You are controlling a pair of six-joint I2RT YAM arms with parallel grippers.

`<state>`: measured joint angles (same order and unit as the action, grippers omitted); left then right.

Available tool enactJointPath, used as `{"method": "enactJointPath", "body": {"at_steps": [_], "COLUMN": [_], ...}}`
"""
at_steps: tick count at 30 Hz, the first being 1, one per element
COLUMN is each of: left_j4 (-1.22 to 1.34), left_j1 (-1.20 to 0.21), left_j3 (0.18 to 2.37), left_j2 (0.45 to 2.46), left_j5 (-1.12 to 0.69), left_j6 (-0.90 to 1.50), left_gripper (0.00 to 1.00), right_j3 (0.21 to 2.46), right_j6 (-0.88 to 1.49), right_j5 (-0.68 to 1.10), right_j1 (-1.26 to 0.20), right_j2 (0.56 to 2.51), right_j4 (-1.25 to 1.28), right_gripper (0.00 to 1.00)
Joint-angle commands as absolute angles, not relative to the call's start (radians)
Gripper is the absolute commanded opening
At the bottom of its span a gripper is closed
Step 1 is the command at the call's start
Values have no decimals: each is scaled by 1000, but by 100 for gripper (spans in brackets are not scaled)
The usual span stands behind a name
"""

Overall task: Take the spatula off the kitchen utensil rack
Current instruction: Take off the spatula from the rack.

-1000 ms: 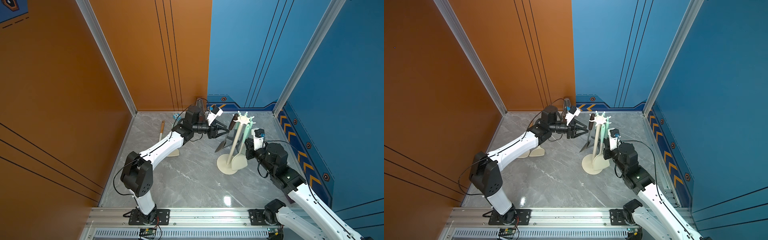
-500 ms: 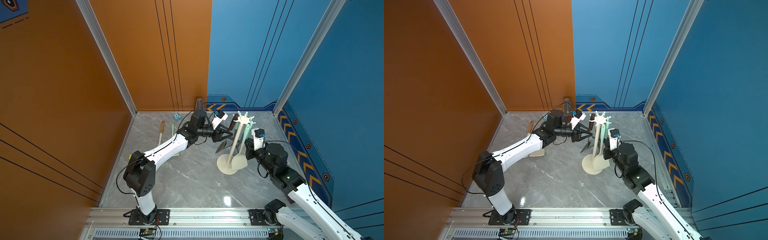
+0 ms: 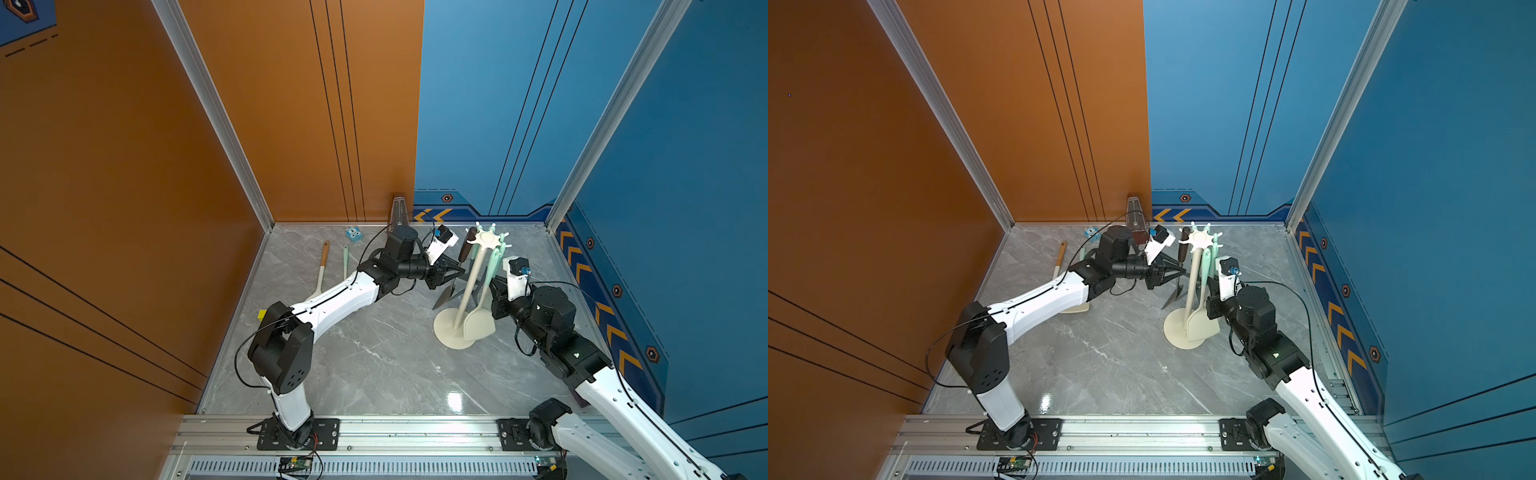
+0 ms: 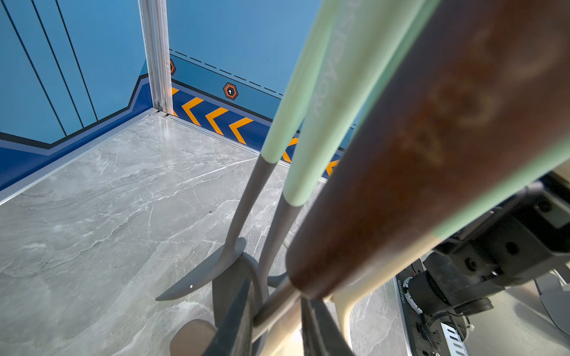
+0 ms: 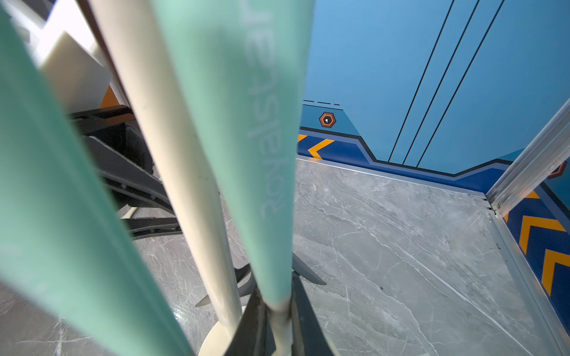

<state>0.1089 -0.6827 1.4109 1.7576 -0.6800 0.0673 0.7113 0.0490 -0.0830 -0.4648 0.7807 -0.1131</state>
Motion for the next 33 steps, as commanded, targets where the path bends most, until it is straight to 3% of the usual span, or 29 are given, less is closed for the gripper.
{"method": "enactJointPath", "body": {"at_steps": [1, 5, 15, 33], "left_j4": [112, 114, 130, 132], "left_j1": [-699, -699, -702, -733], "left_j3": [1430, 1424, 1412, 1286], "left_j2": [1775, 1773, 1758, 1625], "left_j5": [-645, -602, -550, -201], "left_j6": [51, 52, 54, -67], "left_gripper": [24, 14, 0, 0], "right_j3": [685, 684, 673, 667], "right_j6": [74, 70, 73, 76], "right_j5": [-108, -110, -114, -120], "right_j1": [-464, -463, -463, -465], "right_j2": [798, 796, 783, 758], "right_j4": [-238, -239, -242, -262], "right_gripper": [15, 15, 15, 15]}}
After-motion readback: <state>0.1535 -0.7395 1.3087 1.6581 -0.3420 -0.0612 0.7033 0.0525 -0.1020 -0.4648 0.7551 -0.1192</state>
